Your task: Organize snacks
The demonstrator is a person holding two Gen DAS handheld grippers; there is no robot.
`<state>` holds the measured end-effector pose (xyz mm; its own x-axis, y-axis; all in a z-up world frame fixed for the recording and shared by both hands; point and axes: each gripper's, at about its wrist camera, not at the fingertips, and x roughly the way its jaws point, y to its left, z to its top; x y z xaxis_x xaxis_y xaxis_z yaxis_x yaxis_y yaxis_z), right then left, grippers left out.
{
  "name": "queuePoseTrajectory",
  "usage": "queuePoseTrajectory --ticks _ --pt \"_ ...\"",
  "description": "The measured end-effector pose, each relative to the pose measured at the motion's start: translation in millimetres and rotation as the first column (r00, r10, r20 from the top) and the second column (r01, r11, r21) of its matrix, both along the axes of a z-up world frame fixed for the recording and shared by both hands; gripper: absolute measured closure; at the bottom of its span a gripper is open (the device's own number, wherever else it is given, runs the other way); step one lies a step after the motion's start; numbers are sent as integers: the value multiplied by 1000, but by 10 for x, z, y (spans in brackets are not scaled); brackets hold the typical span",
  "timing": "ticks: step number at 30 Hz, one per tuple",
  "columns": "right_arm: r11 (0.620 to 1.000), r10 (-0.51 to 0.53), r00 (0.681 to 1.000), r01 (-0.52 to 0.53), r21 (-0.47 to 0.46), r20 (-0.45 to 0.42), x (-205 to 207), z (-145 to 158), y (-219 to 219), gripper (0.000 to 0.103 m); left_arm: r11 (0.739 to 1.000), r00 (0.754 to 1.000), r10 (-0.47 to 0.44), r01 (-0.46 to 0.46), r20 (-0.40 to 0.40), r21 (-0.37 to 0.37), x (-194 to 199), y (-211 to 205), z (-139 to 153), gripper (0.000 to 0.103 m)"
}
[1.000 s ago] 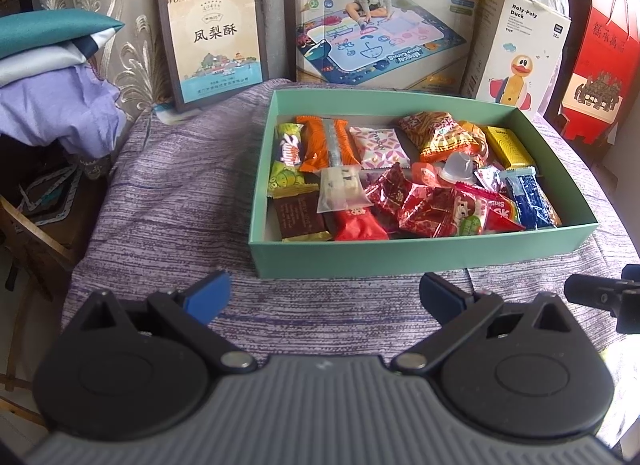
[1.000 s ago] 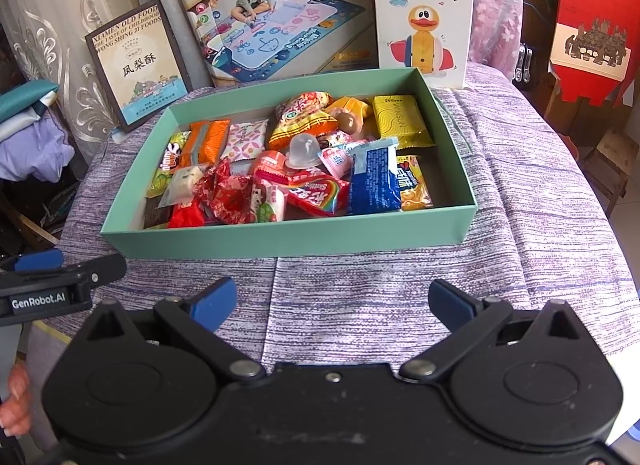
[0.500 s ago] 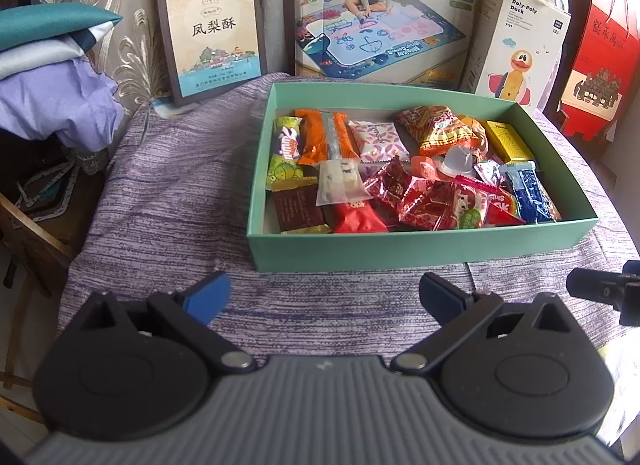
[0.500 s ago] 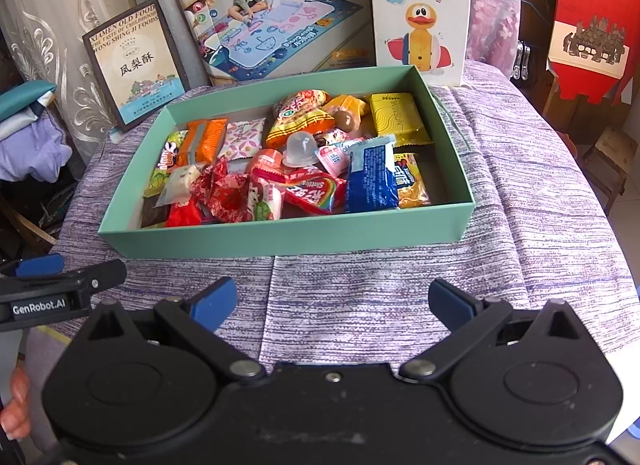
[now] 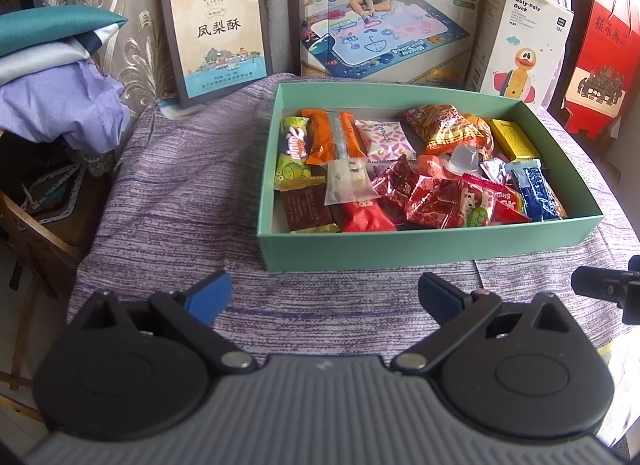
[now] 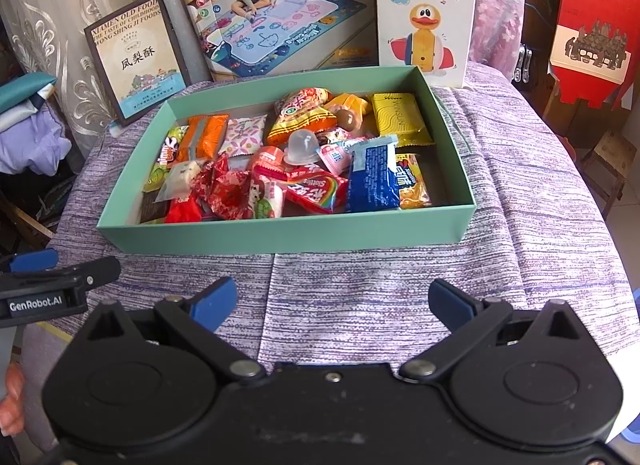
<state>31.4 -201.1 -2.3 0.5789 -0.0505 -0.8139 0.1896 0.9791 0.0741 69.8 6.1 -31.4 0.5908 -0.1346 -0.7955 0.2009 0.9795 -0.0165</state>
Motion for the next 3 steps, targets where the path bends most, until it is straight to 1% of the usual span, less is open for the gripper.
queuePoseTrajectory --ticks 3 --pt "1000 0 1000 0 -8 -3 11 6 -1 0 1000 1000 -2 2 1 3 8 -4 10 1"
